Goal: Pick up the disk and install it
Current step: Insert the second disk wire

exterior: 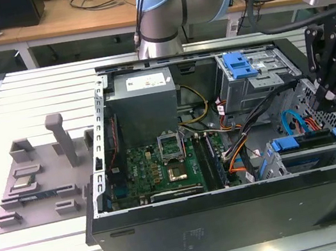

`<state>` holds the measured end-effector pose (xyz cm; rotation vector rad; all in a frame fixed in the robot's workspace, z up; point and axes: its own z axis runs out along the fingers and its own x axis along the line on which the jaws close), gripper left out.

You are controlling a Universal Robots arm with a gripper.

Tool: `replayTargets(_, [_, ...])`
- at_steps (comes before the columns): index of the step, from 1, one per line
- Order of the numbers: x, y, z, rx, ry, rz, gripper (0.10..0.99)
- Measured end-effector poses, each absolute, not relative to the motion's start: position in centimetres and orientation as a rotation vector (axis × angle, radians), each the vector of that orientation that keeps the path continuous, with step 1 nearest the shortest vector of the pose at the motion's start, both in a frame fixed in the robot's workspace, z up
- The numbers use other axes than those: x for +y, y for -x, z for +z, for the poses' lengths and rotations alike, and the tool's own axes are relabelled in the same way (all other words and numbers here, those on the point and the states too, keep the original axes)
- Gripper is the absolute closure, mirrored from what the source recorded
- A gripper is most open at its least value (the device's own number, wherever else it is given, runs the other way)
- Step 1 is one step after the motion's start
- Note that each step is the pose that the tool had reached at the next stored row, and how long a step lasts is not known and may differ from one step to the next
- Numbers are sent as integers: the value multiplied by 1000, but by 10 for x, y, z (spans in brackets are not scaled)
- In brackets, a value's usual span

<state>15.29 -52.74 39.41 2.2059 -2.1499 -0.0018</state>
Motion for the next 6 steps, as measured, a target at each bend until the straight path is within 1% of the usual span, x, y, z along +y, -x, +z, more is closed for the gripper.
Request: replayTargets(6, [-527,-153,395,-2150,-2206,-1,980])
